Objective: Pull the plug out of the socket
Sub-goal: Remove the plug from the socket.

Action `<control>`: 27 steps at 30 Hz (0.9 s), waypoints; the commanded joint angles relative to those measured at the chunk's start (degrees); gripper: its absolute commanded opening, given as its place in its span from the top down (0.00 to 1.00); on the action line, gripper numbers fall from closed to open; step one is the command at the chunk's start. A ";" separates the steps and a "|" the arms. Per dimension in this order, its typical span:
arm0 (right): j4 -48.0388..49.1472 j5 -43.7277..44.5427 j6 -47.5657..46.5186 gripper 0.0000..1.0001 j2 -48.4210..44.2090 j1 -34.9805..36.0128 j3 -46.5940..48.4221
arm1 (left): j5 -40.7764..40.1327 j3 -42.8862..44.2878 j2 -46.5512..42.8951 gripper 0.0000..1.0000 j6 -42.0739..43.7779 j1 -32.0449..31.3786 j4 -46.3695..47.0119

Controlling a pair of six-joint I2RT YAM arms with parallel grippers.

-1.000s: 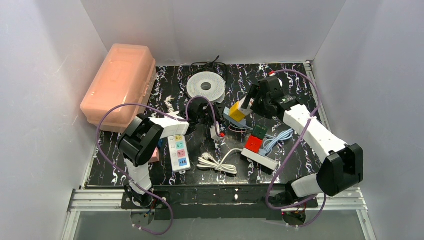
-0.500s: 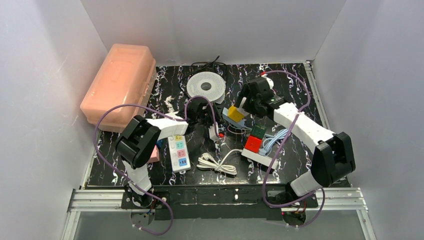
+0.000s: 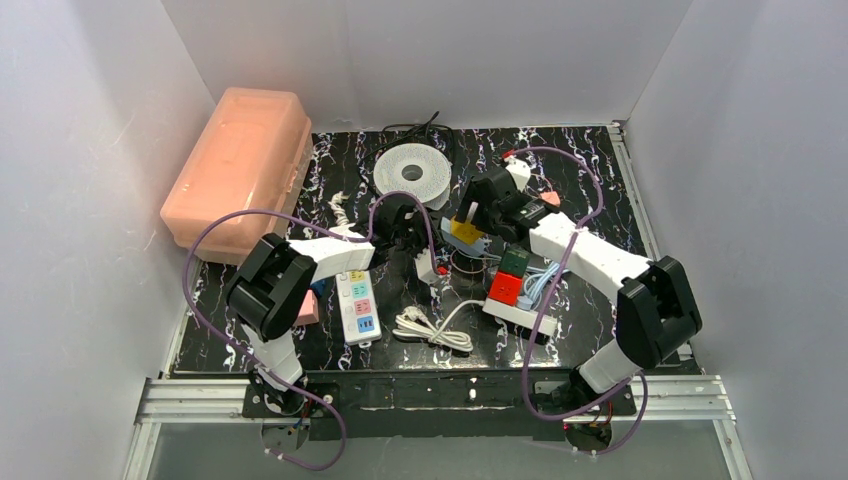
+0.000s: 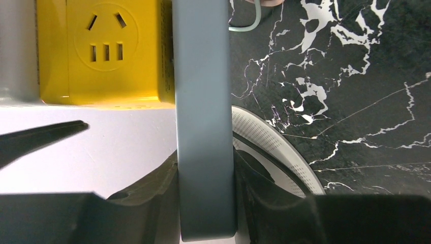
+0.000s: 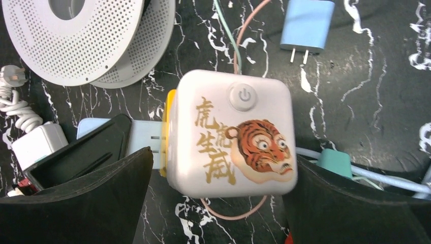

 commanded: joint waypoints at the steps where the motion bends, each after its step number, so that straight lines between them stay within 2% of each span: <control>1: 4.42 -2.40 -0.70 0.03 3.57 -0.04 2.25 | -6.38 1.65 -4.60 1.00 0.40 0.28 -9.08; 6: 11.70 -4.62 1.10 0.06 2.39 1.19 -1.89 | -10.58 2.86 -5.20 1.00 -2.47 -0.41 -14.91; 9: 12.32 -3.17 1.82 0.08 2.56 1.69 -2.72 | -11.54 3.12 -5.20 1.00 -3.20 -0.69 -17.31; 15: 11.95 -2.41 2.34 0.10 5.89 2.43 -1.52 | -18.55 7.20 -4.75 1.00 -8.23 -3.10 -24.23; 23: 14.19 -1.42 3.56 0.12 10.64 2.48 -0.80 | -21.41 7.66 -5.55 1.00 -12.59 -4.19 -27.29; 27: 16.51 -1.01 3.05 0.16 11.78 2.46 -0.23 | -22.89 7.57 -6.29 1.00 -15.60 -4.69 -27.66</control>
